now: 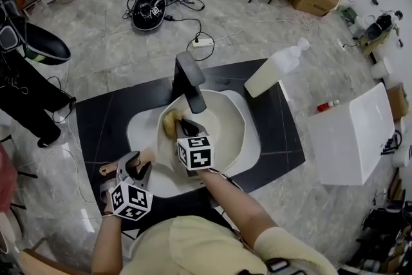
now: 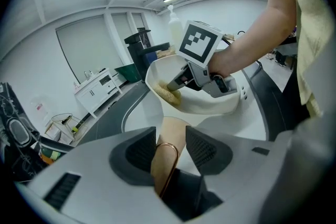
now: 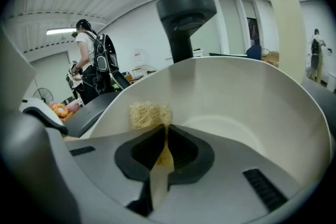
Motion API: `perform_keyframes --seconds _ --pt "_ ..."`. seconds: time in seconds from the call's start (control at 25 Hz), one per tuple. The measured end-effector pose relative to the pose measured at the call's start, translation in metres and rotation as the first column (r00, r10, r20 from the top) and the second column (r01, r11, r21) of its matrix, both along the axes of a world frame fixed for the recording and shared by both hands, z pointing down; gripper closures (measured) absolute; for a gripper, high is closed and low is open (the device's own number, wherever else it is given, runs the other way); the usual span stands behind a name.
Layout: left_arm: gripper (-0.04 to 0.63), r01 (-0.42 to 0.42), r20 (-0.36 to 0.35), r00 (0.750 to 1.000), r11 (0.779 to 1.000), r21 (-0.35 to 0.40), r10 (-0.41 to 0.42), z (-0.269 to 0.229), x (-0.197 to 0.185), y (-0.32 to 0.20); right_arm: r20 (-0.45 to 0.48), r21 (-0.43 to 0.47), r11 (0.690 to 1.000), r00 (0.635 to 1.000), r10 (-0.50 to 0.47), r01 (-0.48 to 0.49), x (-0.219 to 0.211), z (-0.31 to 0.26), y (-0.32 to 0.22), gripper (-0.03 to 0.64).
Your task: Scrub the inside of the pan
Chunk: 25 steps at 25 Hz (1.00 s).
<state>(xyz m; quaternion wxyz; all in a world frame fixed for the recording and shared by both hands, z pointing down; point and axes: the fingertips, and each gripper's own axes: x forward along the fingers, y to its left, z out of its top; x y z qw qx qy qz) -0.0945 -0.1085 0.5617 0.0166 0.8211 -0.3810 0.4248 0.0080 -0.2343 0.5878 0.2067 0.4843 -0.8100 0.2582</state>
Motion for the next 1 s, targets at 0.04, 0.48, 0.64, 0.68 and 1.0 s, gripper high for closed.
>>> perform_keyframes --seconds 0.04,0.48,0.64,0.68,1.0 --pt "0.417 0.002 -0.003 1.000 1.000 0.001 -0.002 0.000 0.000 0.000 -0.009 -0.003 1.000 1.000 -0.023 0.023 -0.004 0.001 0.004 0.584" --pt "0.417 0.012 -0.013 1.000 1.000 -0.005 -0.012 0.000 0.000 0.000 -0.090 -0.049 0.975 0.971 -0.221 0.217 -0.019 0.011 0.040 0.584" --pt "0.417 0.015 -0.015 1.000 1.000 -0.008 -0.015 -0.001 -0.001 0.000 -0.104 -0.072 0.961 0.957 -0.272 0.266 -0.020 0.014 0.051 0.584" --pt "0.417 0.016 -0.017 1.000 1.000 -0.008 -0.016 -0.001 -0.001 -0.001 -0.109 -0.079 0.957 0.952 -0.287 0.279 -0.020 0.016 0.054 0.584" --pt "0.417 0.024 -0.025 0.999 1.000 -0.011 -0.024 -0.001 -0.001 -0.001 -0.194 -0.141 0.888 0.868 -0.458 0.437 -0.022 0.025 0.084 0.584"
